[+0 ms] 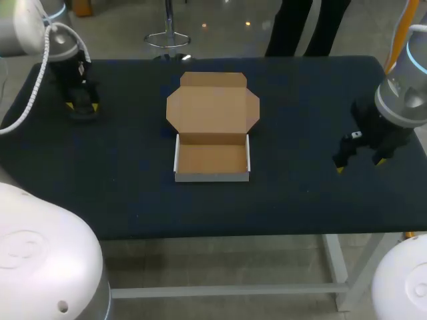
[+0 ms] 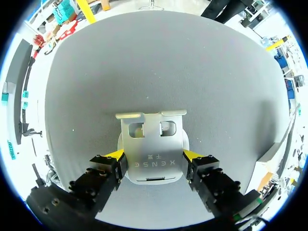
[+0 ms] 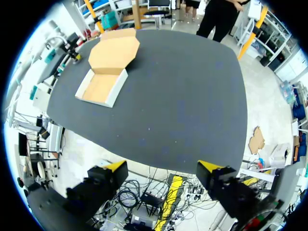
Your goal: Assemble the packaging by folding the flat box into shape, placing the metal phone stand inside, and closing the box properly
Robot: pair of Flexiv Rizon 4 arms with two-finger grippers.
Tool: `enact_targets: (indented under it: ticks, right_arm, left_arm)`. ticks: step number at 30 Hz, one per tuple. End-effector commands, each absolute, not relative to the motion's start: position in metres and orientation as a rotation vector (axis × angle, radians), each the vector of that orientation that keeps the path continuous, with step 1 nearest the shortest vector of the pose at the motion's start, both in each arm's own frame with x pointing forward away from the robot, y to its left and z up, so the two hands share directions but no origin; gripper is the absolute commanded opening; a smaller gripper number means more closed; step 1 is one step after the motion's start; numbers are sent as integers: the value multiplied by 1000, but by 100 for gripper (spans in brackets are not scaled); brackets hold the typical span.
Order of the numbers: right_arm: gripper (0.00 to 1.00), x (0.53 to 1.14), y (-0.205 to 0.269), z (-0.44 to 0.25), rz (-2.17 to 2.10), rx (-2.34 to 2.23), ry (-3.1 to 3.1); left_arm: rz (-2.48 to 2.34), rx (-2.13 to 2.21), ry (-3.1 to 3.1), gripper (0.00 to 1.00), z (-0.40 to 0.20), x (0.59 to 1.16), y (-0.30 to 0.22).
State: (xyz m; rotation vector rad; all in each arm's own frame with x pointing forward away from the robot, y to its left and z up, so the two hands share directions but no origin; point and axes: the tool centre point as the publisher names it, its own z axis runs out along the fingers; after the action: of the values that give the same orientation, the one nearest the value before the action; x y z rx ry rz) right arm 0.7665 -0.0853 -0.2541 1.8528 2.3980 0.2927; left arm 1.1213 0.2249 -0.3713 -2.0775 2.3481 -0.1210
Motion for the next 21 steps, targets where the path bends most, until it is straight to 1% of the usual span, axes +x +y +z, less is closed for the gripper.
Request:
enact_targets:
  ticks: [1, 8, 21]
  right_arm:
    - [100, 770, -82, -254, 388, 1727, 2445]
    - [100, 776, -75, -261, 613, 1419, 2546]
    - [100, 779, -69, -275, 817, 1004, 2662]
  left_arm:
    - [-173, -2023, 2311, 0, -348, 1085, 220]
    - [-186, -1971, 2359, 0, -332, 1054, 207]
    - [-238, -1857, 2451, 0, -305, 998, 181]
